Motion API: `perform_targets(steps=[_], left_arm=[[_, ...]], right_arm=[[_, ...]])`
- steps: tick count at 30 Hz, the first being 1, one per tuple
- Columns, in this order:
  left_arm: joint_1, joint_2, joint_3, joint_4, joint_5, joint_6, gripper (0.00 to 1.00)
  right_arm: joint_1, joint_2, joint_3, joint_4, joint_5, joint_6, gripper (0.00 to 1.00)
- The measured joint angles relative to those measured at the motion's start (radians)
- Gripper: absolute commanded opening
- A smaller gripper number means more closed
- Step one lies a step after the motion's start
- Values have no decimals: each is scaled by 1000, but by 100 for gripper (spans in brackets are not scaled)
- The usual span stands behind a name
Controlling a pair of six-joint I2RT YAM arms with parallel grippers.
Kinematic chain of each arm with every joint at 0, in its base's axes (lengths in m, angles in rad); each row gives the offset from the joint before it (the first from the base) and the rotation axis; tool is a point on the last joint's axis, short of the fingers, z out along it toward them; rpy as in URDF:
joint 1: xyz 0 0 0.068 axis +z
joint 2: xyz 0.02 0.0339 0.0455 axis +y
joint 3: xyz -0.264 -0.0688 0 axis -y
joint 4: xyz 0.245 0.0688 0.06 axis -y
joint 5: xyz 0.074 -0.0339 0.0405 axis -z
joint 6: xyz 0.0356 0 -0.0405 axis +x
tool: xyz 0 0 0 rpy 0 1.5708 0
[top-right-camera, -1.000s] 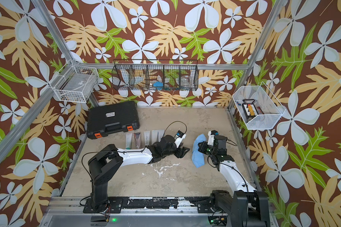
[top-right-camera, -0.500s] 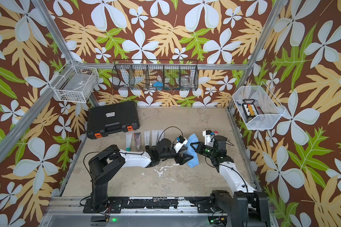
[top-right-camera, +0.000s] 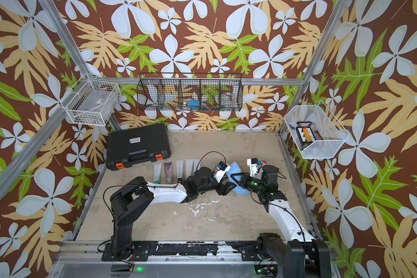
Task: Wipe the surface of the toothpaste tube
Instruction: Move the toothpaste to the center of the board.
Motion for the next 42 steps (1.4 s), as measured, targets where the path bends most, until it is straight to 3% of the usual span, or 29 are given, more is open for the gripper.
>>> perform_targets(steps=[3, 6, 10, 12, 17, 19, 24, 30, 33, 38, 42], left_arm=[[-3, 0, -1, 2, 4, -2, 27], [-3, -17, -32, 21, 9, -2, 15], [-3, -82, -84, 38, 6, 1, 0], [-3, -124, -108, 44, -2, 3, 0], [-2, -243, -167, 0, -40, 11, 0], [-2, -296, -198, -33, -62, 15, 0], [25, -444, -293, -136, -123, 18, 0], [59, -619, -357, -282, -173, 3, 0], [59, -691, -379, -332, -165, 6, 0], [59, -782, -410, -382, -163, 8, 0], [60, -823, -415, -411, -163, 26, 0]], right_arm=[[0, 0, 0, 11, 0, 21, 2], [1, 5, 10, 12, -4, 21, 5], [3, 10, 67, -55, 0, -19, 19], [4, 10, 109, -101, 35, -69, 25], [1, 8, 200, -227, 207, -201, 54], [0, 9, 228, -264, 290, -245, 60], [0, 59, 259, -294, 516, -333, 63], [0, 306, 339, -315, 743, -386, 65], [0, 418, 389, -315, 827, -404, 68], [0, 495, 442, -314, 955, -436, 85], [-18, 560, 473, -307, 1025, -453, 86]])
